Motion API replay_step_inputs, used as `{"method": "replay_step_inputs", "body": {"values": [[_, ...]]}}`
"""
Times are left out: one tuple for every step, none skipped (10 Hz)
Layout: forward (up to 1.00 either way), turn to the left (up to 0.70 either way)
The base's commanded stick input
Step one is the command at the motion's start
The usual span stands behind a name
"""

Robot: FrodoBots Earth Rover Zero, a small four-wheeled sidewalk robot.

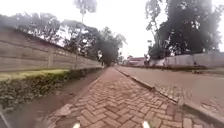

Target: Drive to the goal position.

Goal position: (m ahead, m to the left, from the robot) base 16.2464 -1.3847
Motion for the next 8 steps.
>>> {"method": "replay_step_inputs", "body": {"values": [[0.70,0.06],[0.70,0.07],[0.70,0.09],[0.70,0.09],[0.70,0.08],[0.70,0.07],[0.70,0.07],[0.70,0.08]]}}
